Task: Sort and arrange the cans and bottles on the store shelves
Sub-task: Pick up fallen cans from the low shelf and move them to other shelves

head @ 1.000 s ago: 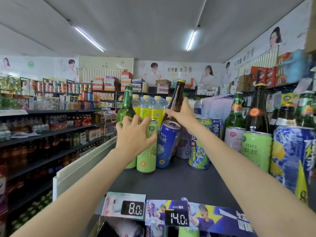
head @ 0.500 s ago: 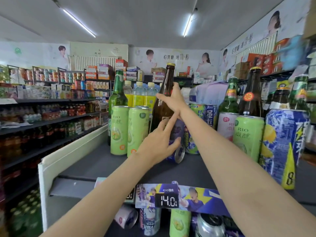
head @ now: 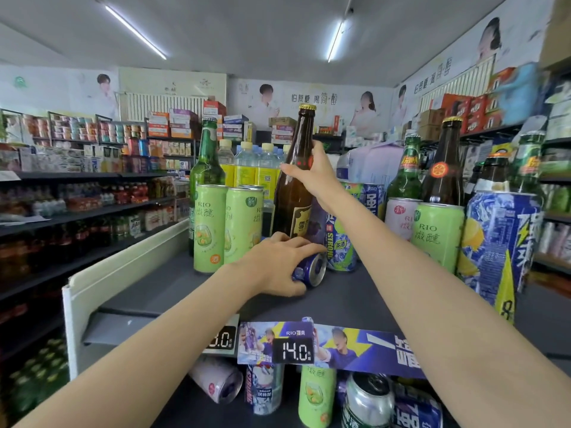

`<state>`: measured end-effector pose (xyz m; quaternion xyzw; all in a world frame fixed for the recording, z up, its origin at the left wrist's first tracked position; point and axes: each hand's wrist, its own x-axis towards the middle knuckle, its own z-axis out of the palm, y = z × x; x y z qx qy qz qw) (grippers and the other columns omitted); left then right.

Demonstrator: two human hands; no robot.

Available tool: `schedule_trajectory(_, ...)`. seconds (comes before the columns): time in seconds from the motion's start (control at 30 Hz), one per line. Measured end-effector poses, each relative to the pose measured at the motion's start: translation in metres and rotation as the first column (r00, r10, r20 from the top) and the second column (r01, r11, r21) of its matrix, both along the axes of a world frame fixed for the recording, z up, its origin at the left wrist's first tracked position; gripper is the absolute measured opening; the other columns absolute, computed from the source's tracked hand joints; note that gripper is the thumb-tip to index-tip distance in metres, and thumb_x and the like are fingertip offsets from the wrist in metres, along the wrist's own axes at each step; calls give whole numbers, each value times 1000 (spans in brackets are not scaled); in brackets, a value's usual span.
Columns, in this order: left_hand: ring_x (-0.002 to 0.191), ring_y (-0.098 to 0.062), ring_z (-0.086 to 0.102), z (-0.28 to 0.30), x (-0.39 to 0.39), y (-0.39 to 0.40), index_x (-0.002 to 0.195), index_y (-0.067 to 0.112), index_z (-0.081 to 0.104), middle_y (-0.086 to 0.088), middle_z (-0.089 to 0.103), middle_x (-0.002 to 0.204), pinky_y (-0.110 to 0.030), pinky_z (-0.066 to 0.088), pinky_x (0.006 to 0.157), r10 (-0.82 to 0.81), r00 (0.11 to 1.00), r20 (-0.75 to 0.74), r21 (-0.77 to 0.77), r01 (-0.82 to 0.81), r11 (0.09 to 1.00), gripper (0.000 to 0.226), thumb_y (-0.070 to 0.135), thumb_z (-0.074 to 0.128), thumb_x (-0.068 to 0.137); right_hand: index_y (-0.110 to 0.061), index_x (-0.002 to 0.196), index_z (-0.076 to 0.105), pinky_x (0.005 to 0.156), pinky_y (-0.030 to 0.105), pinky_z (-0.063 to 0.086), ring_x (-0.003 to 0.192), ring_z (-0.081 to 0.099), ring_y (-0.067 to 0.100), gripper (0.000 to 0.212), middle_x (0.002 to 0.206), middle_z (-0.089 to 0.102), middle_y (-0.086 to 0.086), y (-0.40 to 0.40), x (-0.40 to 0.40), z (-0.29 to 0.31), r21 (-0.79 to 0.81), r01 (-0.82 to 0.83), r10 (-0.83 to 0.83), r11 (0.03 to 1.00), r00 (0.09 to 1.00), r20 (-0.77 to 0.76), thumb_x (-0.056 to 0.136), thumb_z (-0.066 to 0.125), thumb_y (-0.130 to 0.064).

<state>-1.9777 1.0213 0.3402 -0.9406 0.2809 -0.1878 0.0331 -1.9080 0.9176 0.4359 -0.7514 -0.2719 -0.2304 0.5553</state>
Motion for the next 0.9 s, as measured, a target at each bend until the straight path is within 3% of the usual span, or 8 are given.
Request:
schedule_trajectory(0.1,119,-28,40,6,-1,-2,142,36,21,3,38,141,-39,37,100,29,999,46,97,-33,995,75,35,62,80,-11,129,36,100,41,43,106,54,18,58,115,55,7,-7,-9,2,-34,-2,3,999,1000,15,82,71,-18)
schedule_trajectory(0.23,114,-24,45,11,-2,0,138,33,27,1,43,132,-34,39,92,-15,999,35,66,13,998,71,32,66,80,-13,129,38,90,28,42,88,52,3,55,119,57,10,-19,-20,3,-59,4,-1,998,999,45,83,69,-15)
schedule_trajectory(0.37,111,-20,49,16,-4,11,131,31,35,2,50,125,-31,43,91,-115,993,26,-143,117,983,68,31,74,75,-13,131,38,99,35,42,108,53,14,60,117,54,2,-30,-26,6,-44,10,-8,999,999,31,81,72,-17)
schedule_trajectory(0.53,103,-17,56,30,-13,22,124,20,41,0,59,118,-30,46,89,-213,972,96,-389,233,891,67,25,79,70,-13,132,36,98,34,44,111,53,17,63,121,53,4,-41,-31,11,13,-27,27,1000,1000,-16,80,72,-11)
schedule_trajectory(0.67,93,-20,59,38,-21,20,123,14,41,-2,63,107,-30,46,79,-144,971,192,-487,222,845,64,25,77,70,-11,129,41,99,45,46,111,56,23,61,119,56,8,-42,-31,12,12,-9,9,1000,999,-41,78,74,-12)
schedule_trajectory(0.73,86,-17,54,42,-23,16,127,15,38,-1,61,104,-26,38,70,-91,968,236,-483,198,853,63,27,72,74,-11,130,41,98,46,47,109,57,25,62,117,57,11,-43,-33,13,29,1,1,1000,998,-61,77,74,-12)
schedule_trajectory(0.8,87,-19,50,47,-22,13,130,16,37,-3,56,104,-26,33,71,-24,965,262,-463,148,874,60,29,65,78,-10,132,40,97,46,48,109,58,27,65,118,57,13,-45,-34,14,38,-3,6,999,997,-78,77,74,-11)
schedule_trajectory(0.9,93,-27,53,53,-17,10,121,12,44,-11,56,107,-32,42,75,48,969,243,-436,64,898,46,34,59,83,-12,135,38,94,42,50,108,59,28,66,119,58,13,-48,-38,15,48,7,-2,999,995,-102,79,72,-8)
